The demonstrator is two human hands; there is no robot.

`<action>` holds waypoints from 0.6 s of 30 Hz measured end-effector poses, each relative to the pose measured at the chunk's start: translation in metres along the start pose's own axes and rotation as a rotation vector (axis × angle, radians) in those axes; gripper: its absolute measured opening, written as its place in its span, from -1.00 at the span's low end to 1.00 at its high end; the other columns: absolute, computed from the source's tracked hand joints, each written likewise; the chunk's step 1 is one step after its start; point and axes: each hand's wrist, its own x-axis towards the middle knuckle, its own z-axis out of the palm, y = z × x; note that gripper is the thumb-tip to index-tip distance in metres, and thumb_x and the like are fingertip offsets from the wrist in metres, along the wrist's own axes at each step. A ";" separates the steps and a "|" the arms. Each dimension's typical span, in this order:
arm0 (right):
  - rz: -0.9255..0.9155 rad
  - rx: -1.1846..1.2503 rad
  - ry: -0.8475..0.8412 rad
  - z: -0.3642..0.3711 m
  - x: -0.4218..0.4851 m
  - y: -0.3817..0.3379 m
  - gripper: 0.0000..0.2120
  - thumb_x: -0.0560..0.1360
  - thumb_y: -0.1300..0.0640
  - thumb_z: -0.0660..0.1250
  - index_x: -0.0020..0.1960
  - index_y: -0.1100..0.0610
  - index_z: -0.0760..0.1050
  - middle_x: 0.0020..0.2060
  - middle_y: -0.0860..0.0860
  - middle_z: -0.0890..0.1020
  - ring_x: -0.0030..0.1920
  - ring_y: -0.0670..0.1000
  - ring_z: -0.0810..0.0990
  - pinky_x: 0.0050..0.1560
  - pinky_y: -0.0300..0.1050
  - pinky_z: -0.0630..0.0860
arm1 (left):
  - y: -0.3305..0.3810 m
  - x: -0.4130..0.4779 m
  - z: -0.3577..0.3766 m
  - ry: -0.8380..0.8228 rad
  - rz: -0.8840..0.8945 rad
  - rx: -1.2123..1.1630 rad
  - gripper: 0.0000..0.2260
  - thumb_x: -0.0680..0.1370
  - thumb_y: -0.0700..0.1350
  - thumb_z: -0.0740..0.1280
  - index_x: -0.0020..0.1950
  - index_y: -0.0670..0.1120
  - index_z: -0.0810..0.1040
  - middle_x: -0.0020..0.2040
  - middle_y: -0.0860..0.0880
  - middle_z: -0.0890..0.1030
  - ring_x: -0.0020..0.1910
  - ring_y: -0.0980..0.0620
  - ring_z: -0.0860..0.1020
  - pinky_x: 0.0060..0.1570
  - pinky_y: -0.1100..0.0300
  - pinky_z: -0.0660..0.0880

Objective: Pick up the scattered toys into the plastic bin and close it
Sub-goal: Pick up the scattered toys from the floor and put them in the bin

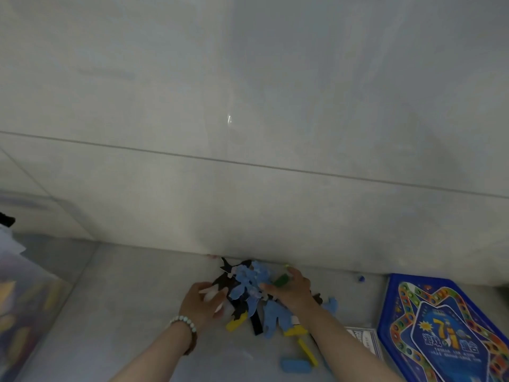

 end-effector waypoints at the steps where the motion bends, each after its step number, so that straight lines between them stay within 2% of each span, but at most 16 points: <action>1: -0.029 -0.034 -0.002 0.004 0.002 0.000 0.01 0.24 -0.11 0.55 0.50 0.10 0.07 0.44 0.12 0.10 0.43 0.12 0.20 0.42 -0.05 0.26 | -0.003 0.002 -0.001 0.010 -0.014 -0.006 -0.56 0.46 -0.26 0.40 0.28 -0.23 0.34 0.21 -0.25 0.40 -0.01 -0.15 0.47 -0.43 0.20 0.56; 3: -0.057 -0.066 -0.016 0.014 0.009 -0.001 -0.02 0.28 -0.10 0.53 0.50 0.10 0.05 0.43 0.10 0.09 0.44 0.11 0.19 0.41 -0.06 0.24 | -0.006 0.004 0.002 -0.028 -0.024 0.020 -0.45 0.46 -0.28 0.39 0.40 -0.22 0.25 0.27 -0.30 0.40 0.02 -0.17 0.46 -0.36 0.15 0.54; 6: -0.046 -0.157 -0.023 0.026 0.016 -0.001 -0.05 0.28 -0.14 0.52 0.47 0.08 0.09 0.35 0.11 0.22 0.38 0.11 0.26 0.40 -0.02 0.29 | -0.005 0.004 0.010 -0.106 -0.019 0.005 -0.39 0.48 -0.31 0.36 0.46 -0.19 0.15 0.24 -0.29 0.44 -0.03 -0.12 0.47 -0.22 0.13 0.56; 7: -0.049 -0.187 -0.006 0.030 0.018 0.000 -0.08 0.27 -0.14 0.52 0.45 0.08 0.12 0.31 0.11 0.27 0.36 0.11 0.29 0.38 -0.01 0.31 | -0.004 0.004 0.012 -0.115 -0.028 -0.037 -0.40 0.49 -0.32 0.34 0.45 -0.19 0.14 0.19 -0.27 0.45 -0.08 -0.10 0.48 -0.25 0.17 0.56; 10: -0.059 -0.228 0.054 0.036 0.021 0.005 -0.14 0.22 -0.15 0.54 0.37 0.09 0.23 0.22 0.10 0.39 0.27 0.11 0.39 0.29 0.01 0.39 | -0.005 0.008 0.015 -0.100 -0.041 -0.154 -0.44 0.49 -0.34 0.33 0.41 -0.18 0.15 -0.01 -0.17 0.50 -0.18 -0.03 0.48 -0.53 0.28 0.53; 12: -0.057 -0.229 0.069 0.036 0.027 0.010 -0.20 0.16 -0.20 0.55 0.26 0.10 0.34 0.12 0.09 0.47 0.17 0.09 0.47 0.20 -0.03 0.46 | -0.009 0.014 0.015 -0.082 -0.047 -0.184 -0.47 0.48 -0.34 0.34 0.37 -0.16 0.17 -0.01 -0.19 0.49 -0.13 -0.08 0.49 -0.53 0.25 0.55; 14: -0.052 -0.212 0.040 0.033 0.033 0.012 -0.39 0.13 -0.22 0.53 0.01 0.12 0.46 -0.05 0.08 0.56 -0.01 0.03 0.56 -0.04 -0.13 0.52 | -0.013 0.019 0.015 -0.066 -0.056 -0.200 -0.49 0.48 -0.33 0.35 0.33 -0.13 0.19 0.09 -0.24 0.46 -0.05 -0.12 0.48 -0.49 0.23 0.57; 16: -0.075 -0.160 -0.006 0.030 0.031 0.011 -0.64 0.24 -0.10 0.53 -0.23 0.14 0.49 -0.25 0.03 0.60 -0.23 -0.07 0.57 -0.26 -0.24 0.49 | -0.015 0.021 0.015 -0.068 -0.047 -0.193 -0.55 0.48 -0.32 0.35 0.25 -0.10 0.21 0.09 -0.23 0.43 -0.02 -0.12 0.48 -0.46 0.22 0.57; 18: -0.111 -0.099 -0.015 0.029 0.025 0.011 -0.74 0.32 0.03 0.52 -0.28 0.15 0.49 -0.31 0.00 0.61 -0.29 -0.09 0.56 -0.31 -0.31 0.48 | -0.016 0.023 0.016 -0.085 -0.026 -0.176 -0.56 0.48 -0.32 0.36 0.21 -0.08 0.20 0.07 -0.22 0.45 -0.07 -0.10 0.50 -0.42 0.24 0.57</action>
